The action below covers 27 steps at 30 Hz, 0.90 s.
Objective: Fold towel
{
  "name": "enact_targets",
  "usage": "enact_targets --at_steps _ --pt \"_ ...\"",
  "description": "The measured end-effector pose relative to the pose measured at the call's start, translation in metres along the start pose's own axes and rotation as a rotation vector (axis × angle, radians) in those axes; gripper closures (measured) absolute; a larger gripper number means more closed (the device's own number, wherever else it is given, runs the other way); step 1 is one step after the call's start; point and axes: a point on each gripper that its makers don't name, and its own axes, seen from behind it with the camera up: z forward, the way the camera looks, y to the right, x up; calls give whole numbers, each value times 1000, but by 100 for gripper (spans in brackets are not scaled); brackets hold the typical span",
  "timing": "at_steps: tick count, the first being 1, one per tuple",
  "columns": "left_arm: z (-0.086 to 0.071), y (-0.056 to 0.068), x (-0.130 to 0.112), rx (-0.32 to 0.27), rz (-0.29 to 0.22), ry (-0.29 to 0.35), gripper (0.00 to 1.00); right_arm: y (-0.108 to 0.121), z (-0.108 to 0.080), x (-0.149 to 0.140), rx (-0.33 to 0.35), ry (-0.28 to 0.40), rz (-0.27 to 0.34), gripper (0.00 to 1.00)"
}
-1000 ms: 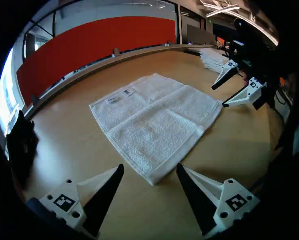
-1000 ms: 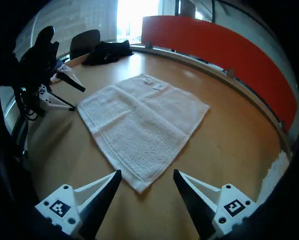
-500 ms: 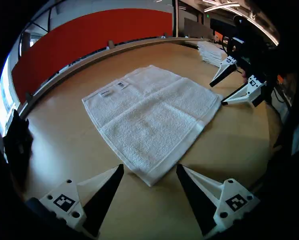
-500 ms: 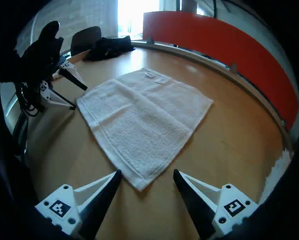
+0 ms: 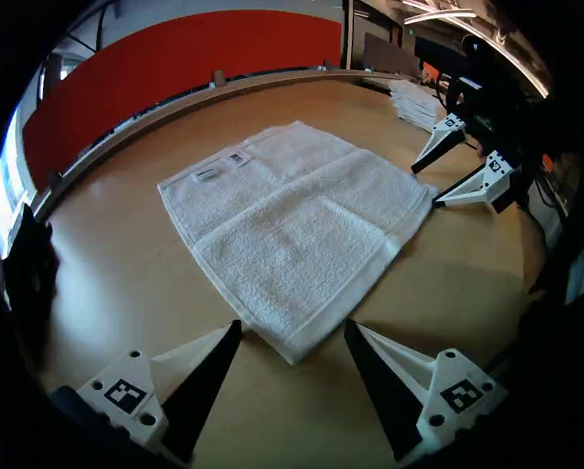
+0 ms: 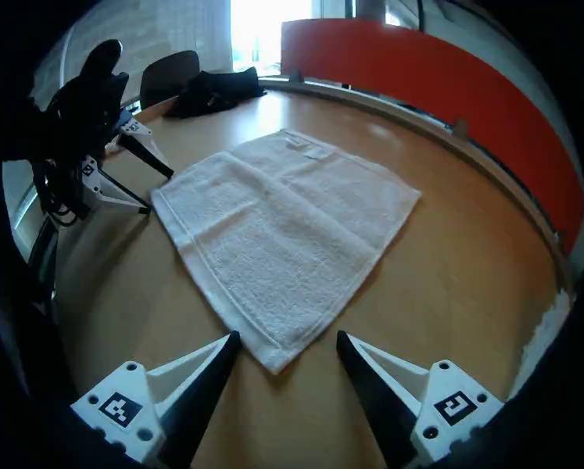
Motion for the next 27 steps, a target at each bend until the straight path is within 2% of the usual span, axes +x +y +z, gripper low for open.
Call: enact_targets --at_steps 11,19,25,27 --pt "0 2 0 -10 10 -8 3 -3 -5 0 17 2 -13 16" --pt "0 3 0 -6 8 -17 7 -9 -4 1 35 -1 -32 39" --pt "-1 6 0 -6 6 -28 27 -13 -2 2 47 -4 -43 56" --pt "-1 7 0 -6 6 -31 40 -14 -2 3 51 -4 -47 63"
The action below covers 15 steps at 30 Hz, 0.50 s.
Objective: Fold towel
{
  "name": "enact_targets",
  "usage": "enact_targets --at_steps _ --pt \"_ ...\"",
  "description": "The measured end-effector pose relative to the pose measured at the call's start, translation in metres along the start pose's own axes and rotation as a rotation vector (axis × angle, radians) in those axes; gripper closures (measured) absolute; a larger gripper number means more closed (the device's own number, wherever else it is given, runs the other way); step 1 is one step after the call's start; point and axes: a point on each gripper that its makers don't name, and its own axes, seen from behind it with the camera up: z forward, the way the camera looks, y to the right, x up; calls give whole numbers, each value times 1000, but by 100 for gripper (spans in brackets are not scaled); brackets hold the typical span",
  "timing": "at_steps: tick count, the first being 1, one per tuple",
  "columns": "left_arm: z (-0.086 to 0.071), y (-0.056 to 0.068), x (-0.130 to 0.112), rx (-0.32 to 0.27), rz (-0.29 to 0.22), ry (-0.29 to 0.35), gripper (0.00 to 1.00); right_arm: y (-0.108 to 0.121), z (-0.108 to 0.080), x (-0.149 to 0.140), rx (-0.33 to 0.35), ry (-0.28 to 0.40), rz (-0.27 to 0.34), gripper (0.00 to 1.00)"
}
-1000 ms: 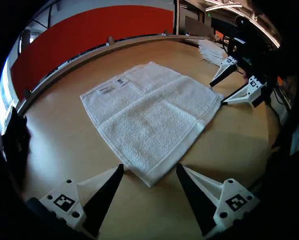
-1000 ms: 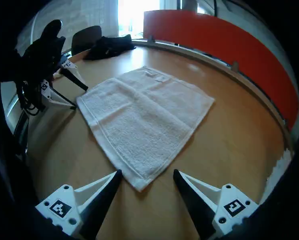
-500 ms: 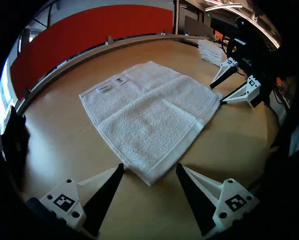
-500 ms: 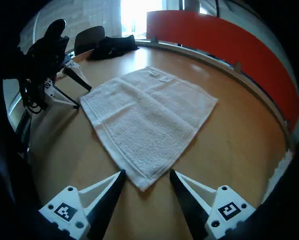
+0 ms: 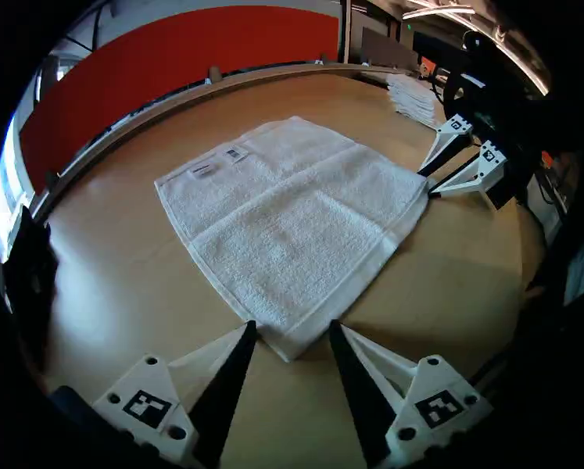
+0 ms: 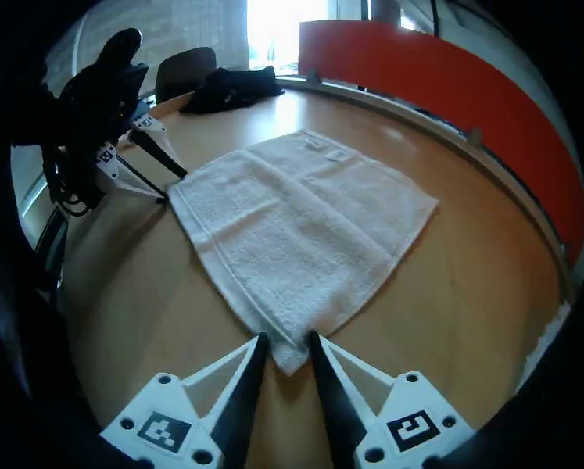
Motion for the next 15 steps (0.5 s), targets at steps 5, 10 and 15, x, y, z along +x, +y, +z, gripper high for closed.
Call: enact_targets --at_steps 5,10,15 --pt "0 2 0 2 -3 -10 58 -1 1 1 2 -4 -2 77" --pt "-1 2 0 24 -12 -17 83 -2 2 2 2 -8 7 82" --pt "0 3 1 34 -22 -19 85 -3 2 6 -4 -3 19 84"
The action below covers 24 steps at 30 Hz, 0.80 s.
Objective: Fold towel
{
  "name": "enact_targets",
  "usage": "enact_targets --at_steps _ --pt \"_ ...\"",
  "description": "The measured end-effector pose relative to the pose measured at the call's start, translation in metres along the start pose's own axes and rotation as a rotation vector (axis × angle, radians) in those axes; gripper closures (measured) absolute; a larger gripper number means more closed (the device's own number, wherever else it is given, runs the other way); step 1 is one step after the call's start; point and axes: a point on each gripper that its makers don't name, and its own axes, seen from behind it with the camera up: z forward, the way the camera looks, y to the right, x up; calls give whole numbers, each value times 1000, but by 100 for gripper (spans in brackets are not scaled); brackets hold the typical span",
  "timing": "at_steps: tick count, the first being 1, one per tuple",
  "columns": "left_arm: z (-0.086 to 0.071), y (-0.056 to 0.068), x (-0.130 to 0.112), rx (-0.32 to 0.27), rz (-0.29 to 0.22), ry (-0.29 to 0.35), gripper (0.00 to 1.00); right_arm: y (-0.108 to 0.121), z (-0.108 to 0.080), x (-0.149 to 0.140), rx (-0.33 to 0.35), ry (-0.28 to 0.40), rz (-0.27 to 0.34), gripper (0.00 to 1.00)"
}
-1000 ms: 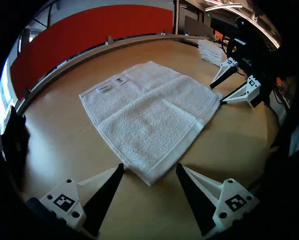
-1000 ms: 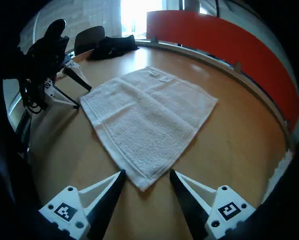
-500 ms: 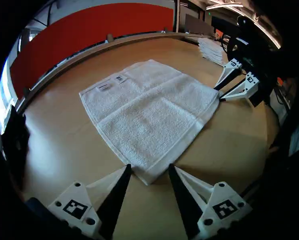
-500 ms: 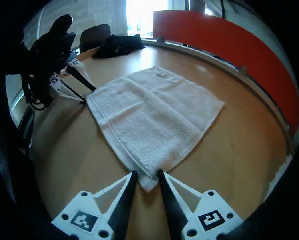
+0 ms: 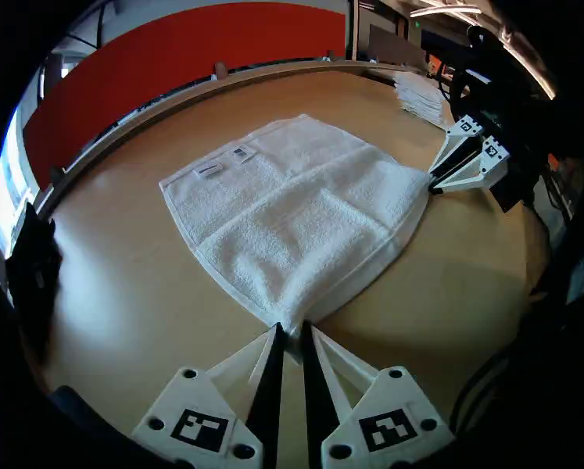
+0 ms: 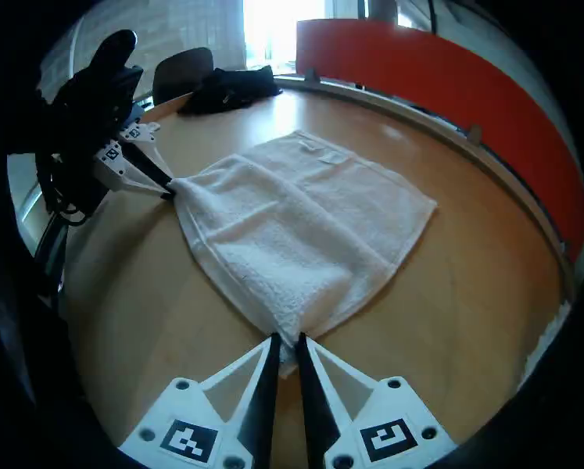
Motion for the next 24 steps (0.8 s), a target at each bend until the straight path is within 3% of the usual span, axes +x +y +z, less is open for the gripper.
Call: enact_targets --at_steps 11,24 --pt "-11 6 4 -14 -61 -4 85 4 -10 10 -19 19 -6 84" --pt "-42 7 24 0 -91 17 85 1 -39 42 -32 65 -20 84"
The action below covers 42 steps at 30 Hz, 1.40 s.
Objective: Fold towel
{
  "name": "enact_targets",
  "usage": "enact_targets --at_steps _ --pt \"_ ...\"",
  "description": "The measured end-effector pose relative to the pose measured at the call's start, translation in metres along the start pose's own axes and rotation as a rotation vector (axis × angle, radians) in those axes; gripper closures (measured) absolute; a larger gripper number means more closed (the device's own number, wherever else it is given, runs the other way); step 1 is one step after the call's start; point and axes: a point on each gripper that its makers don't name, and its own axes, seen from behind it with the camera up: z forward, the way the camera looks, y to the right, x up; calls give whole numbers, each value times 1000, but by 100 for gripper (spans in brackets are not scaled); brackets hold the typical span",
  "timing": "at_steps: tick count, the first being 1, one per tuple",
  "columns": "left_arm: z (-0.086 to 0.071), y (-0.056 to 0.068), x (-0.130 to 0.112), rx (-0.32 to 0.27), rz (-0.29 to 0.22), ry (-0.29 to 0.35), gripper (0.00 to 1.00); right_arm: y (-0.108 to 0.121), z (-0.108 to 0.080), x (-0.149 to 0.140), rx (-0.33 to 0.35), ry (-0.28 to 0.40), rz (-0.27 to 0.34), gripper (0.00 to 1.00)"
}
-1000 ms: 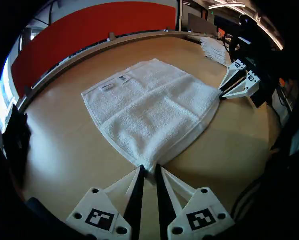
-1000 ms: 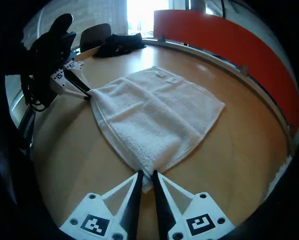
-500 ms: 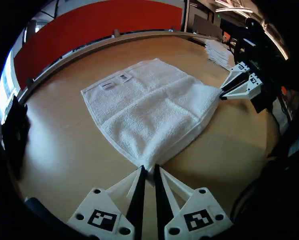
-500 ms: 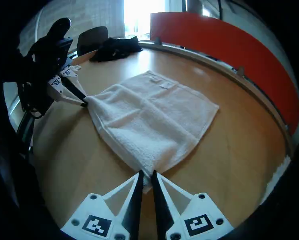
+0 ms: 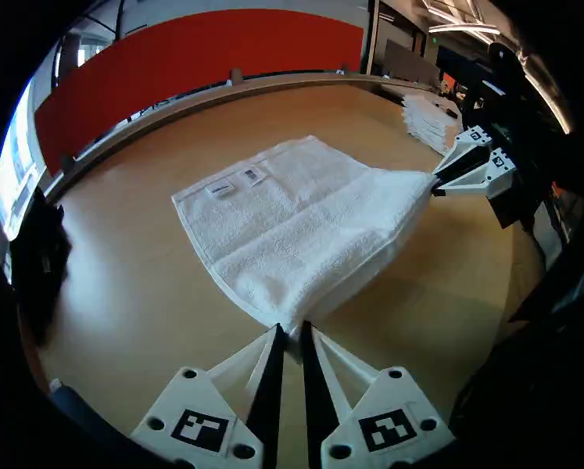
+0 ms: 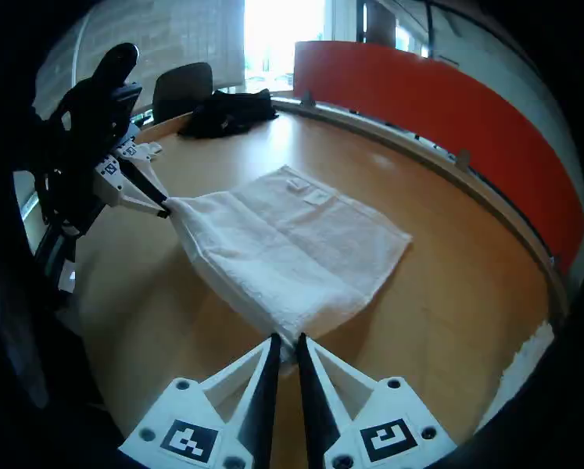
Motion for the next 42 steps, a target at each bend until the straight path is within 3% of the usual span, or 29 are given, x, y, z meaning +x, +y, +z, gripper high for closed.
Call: enact_targets --at_steps 20,42 --pt "-58 12 32 -4 -34 17 85 -6 -52 37 -1 29 -14 84" --pt "-91 24 34 -22 -10 -11 85 -23 -83 51 22 44 -13 84"
